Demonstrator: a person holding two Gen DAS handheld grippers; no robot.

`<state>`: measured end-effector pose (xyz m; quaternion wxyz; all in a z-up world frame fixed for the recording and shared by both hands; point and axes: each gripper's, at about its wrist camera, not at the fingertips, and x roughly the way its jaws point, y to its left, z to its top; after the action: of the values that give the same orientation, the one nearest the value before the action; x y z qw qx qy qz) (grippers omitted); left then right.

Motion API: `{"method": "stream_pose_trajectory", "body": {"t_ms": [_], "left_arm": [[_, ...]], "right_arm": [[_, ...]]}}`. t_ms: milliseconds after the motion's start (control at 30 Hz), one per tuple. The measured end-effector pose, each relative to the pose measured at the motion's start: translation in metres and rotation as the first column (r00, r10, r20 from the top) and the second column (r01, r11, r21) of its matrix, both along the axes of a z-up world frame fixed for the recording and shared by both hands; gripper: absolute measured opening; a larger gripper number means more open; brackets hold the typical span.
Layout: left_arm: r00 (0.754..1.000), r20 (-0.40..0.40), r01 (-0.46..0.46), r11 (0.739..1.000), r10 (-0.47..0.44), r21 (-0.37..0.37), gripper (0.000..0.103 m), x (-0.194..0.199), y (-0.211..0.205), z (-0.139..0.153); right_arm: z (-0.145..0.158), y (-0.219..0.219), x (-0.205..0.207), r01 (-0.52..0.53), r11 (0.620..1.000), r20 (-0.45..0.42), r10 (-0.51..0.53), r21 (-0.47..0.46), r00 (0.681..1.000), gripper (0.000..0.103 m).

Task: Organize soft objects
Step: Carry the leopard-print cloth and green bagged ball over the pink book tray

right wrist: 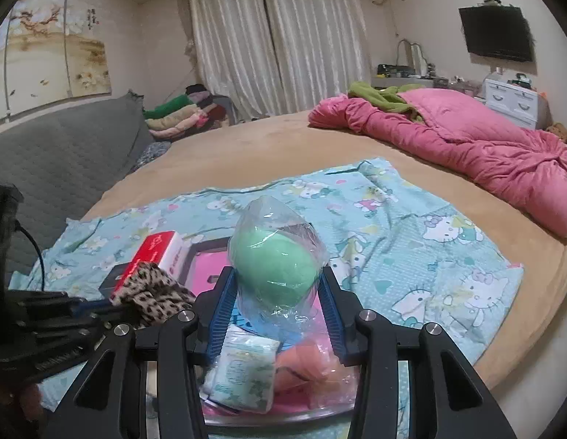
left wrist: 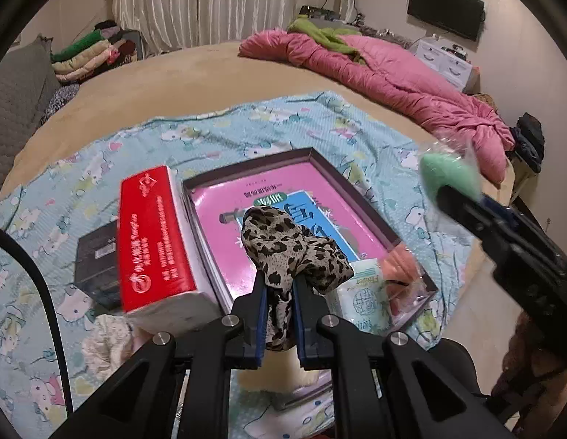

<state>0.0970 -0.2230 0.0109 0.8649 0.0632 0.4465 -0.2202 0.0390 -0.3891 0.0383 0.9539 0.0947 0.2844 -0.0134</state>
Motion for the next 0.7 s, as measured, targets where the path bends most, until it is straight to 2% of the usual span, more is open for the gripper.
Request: {"method": "stream_pose_trajectory", "body": {"t_ms": [433,700], "left_arm": [[0.999,-0.053,-0.001,0.999,0.004,0.053,0.013,0.019,-0.015,-0.037],[0.998,-0.056,0.001,0.997,0.003,0.074,0.013,0.021,-0.015,-0.044]], "right_arm": [[-0.015,-0.010,0.031,0.028,1.000,-0.033,-0.027,0.003,0.999,0.047],[-0.041,-0.003,0.068,-0.005,0.999,-0.109,0.000,-0.045,0.994,0.047]]}}
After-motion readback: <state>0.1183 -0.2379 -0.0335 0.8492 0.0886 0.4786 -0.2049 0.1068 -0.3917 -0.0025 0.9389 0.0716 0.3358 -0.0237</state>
